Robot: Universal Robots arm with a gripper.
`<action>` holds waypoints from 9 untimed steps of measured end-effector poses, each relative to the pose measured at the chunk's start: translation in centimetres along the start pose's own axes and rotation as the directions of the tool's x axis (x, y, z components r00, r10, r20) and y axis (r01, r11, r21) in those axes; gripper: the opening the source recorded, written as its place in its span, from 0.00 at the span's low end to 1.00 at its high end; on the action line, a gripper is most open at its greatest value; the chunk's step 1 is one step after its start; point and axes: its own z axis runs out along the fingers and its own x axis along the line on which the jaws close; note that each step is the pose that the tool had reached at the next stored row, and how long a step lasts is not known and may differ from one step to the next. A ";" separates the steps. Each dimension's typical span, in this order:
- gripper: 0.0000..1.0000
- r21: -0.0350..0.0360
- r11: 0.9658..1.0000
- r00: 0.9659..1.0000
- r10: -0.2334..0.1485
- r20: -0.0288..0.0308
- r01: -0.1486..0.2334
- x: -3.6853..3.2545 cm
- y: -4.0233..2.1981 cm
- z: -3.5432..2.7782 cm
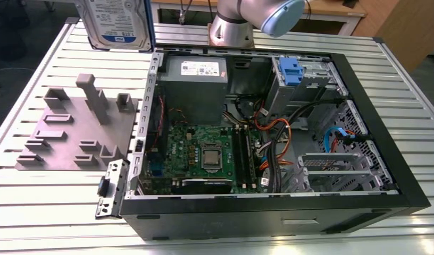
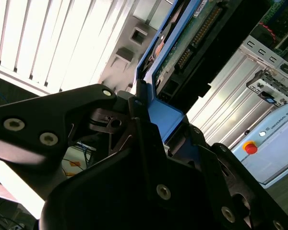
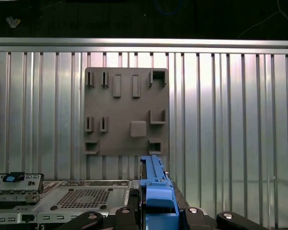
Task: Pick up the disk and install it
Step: 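Pick up the disk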
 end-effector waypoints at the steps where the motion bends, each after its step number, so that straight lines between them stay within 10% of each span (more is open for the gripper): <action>1: 0.37 0.000 1.000 1.000 0.000 0.000 0.000 0.00 -0.03 0.00; 9: 0.37 0.000 1.000 1.000 0.000 0.000 0.000 0.00 -0.25 -0.01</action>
